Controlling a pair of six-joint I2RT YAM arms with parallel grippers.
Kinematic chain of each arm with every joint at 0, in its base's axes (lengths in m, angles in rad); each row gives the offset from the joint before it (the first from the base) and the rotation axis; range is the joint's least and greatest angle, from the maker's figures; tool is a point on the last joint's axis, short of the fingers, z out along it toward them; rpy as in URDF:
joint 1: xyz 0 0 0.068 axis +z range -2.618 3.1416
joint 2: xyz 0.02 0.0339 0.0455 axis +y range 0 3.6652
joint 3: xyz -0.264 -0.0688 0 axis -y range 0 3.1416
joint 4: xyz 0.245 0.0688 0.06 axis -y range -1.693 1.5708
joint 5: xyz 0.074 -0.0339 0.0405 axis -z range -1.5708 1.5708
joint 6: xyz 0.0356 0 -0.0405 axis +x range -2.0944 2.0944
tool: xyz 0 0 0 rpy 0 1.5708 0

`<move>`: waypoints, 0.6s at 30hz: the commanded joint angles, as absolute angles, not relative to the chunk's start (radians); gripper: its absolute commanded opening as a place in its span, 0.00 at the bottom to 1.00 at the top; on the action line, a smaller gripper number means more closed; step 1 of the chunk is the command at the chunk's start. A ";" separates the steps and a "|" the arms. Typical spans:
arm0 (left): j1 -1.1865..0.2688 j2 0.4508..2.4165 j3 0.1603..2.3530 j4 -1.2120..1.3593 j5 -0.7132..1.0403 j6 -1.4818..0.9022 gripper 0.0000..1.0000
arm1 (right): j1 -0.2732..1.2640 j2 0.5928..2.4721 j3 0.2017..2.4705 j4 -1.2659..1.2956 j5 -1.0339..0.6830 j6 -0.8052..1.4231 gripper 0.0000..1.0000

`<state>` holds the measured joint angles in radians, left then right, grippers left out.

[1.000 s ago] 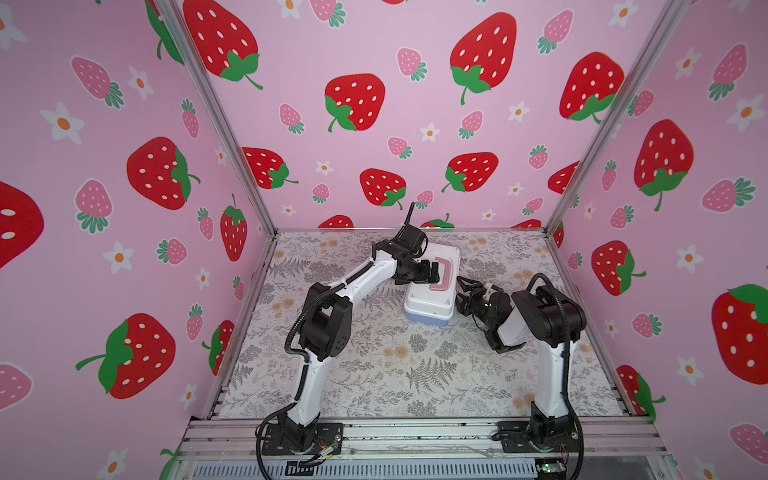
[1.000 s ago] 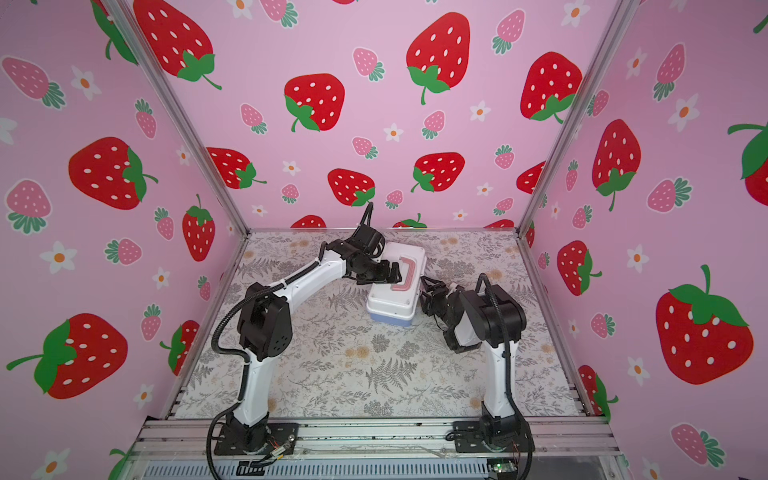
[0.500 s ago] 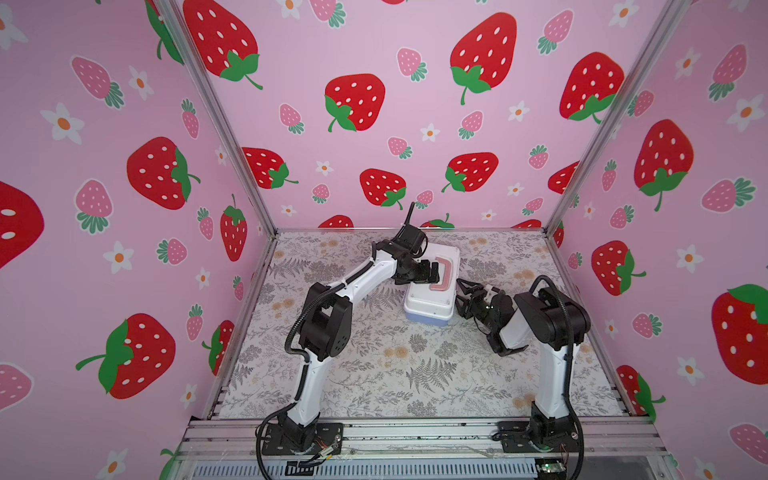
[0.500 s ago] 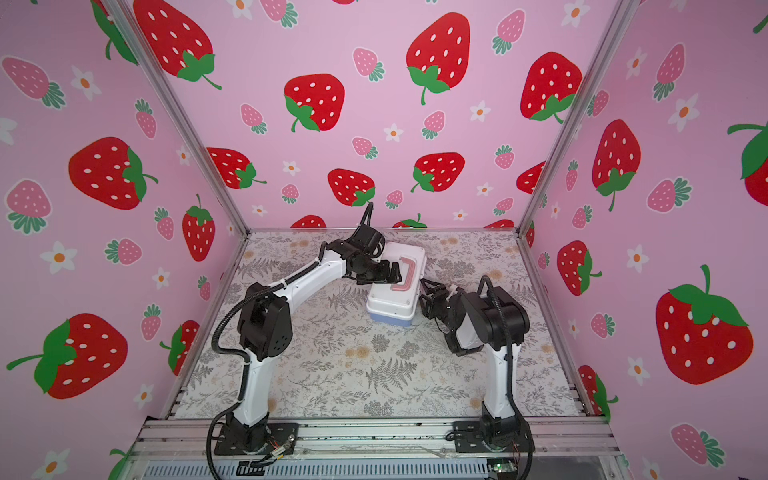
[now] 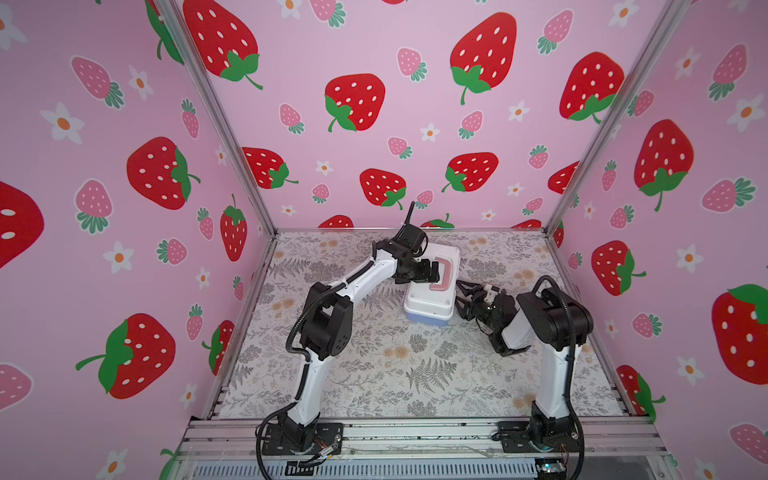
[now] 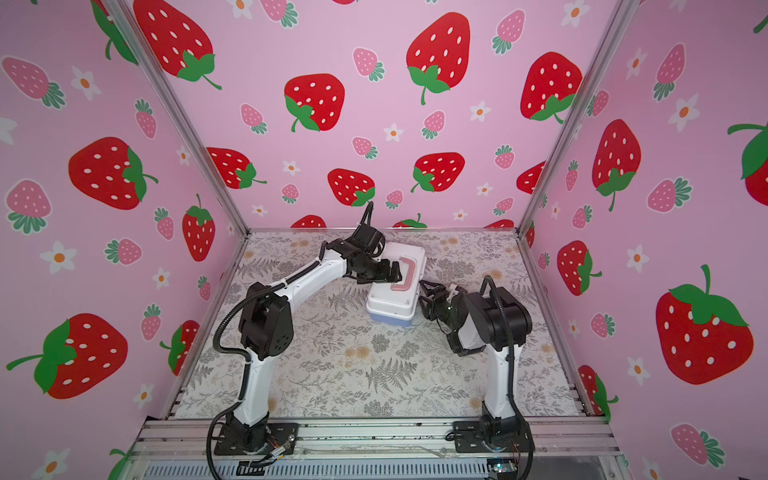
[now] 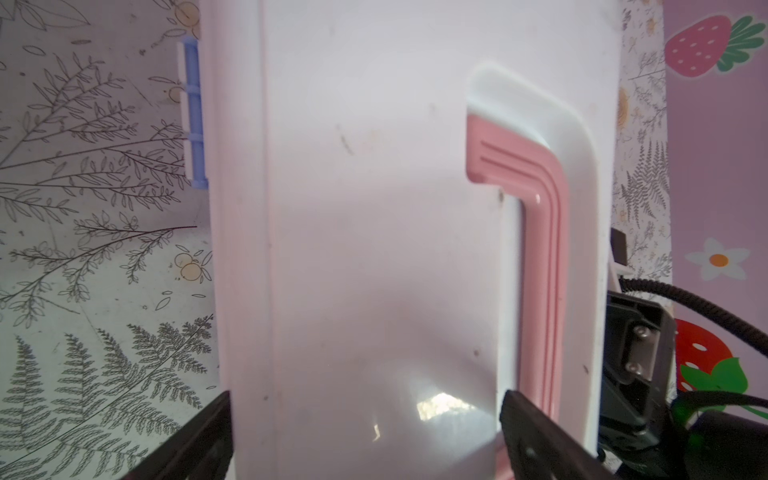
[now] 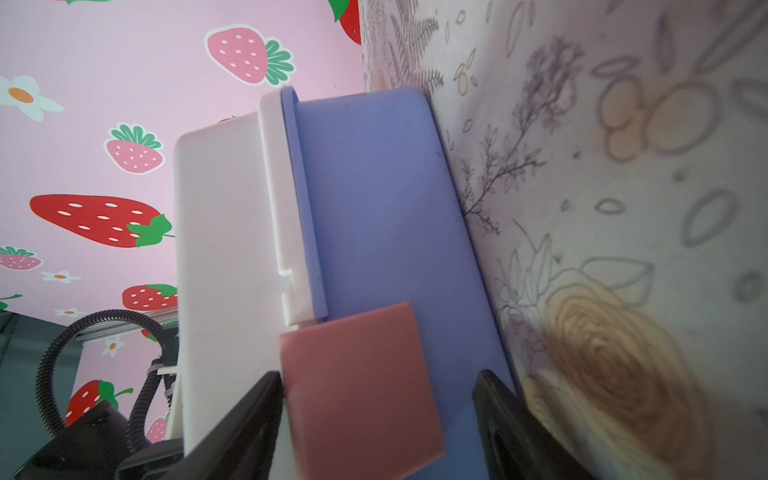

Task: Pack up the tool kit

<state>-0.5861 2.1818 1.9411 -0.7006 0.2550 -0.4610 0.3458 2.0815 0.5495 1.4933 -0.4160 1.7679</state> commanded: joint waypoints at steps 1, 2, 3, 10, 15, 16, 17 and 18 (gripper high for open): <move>-0.615 2.265 1.926 -0.731 0.371 -0.472 1.00 | 0.346 2.069 0.581 1.870 -0.484 1.751 0.78; -0.615 2.263 1.926 -0.729 0.371 -0.474 1.00 | 0.342 2.070 0.584 1.871 -0.488 1.749 0.78; -0.615 2.264 1.925 -0.731 0.371 -0.473 1.00 | 0.340 2.070 0.587 1.871 -0.491 1.746 0.78; -0.615 2.261 1.923 -0.730 0.371 -0.474 1.00 | 0.328 2.049 0.603 1.871 -0.492 1.746 0.74; -0.615 2.265 1.927 -0.730 0.374 -0.476 1.00 | 0.328 2.033 0.612 1.871 -0.504 1.761 0.74; -0.614 2.265 1.927 -0.730 0.374 -0.476 1.00 | 0.328 2.029 0.608 1.871 -0.504 1.760 0.74; -0.615 2.265 1.927 -0.730 0.374 -0.475 1.00 | 0.328 2.023 0.601 1.871 -0.503 1.757 0.74; -0.615 2.266 1.927 -0.730 0.374 -0.476 1.00 | 0.328 2.016 0.592 1.871 -0.500 1.755 0.74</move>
